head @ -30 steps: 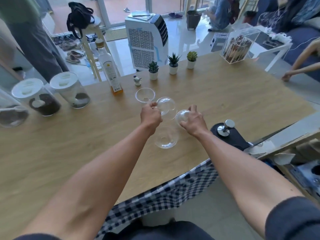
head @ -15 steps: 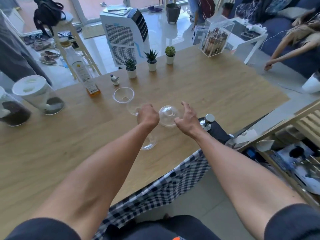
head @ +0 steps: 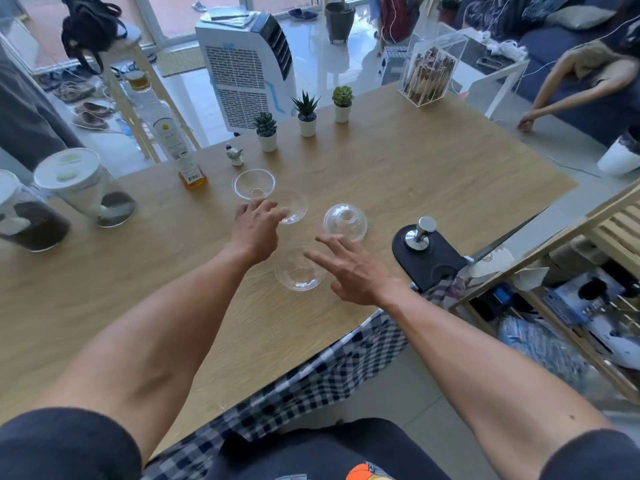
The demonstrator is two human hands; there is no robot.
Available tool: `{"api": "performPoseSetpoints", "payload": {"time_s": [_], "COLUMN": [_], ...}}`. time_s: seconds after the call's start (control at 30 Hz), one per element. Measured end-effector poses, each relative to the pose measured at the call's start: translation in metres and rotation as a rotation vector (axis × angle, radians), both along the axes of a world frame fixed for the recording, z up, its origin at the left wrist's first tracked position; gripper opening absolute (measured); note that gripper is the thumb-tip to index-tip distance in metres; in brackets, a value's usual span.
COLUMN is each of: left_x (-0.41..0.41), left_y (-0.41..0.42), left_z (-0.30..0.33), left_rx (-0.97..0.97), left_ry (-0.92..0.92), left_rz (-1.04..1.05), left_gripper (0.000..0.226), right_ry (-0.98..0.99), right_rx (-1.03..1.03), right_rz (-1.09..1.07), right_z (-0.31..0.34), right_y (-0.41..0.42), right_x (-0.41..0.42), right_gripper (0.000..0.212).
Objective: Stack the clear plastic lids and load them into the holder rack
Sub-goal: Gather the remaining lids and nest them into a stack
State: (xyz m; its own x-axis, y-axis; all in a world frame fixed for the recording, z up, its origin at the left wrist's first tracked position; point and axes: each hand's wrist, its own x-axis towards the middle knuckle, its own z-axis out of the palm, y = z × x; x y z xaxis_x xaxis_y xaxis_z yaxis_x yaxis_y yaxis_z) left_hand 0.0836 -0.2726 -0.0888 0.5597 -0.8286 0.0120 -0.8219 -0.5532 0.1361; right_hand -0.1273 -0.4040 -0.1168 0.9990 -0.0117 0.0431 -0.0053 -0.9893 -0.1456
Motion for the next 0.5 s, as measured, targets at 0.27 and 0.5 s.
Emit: {"api": "performPoseSetpoints", "payload": {"time_s": [0.27, 0.5], "left_x": [-0.009, 0.000], "left_y": [0.001, 0.002], "left_z": [-0.001, 0.001], "left_rx": [-0.120, 0.032], "left_ry": [0.001, 0.009], "left_rz": [0.032, -0.047], "left_gripper": [0.035, 0.052], "right_ry": [-0.256, -0.326], "right_rx": [0.003, 0.052], "right_rz": [0.008, -0.022], "right_z": [-0.008, 0.005], "right_y": [0.014, -0.003], "right_x": [-0.010, -0.016], "right_gripper": [0.045, 0.033]}}
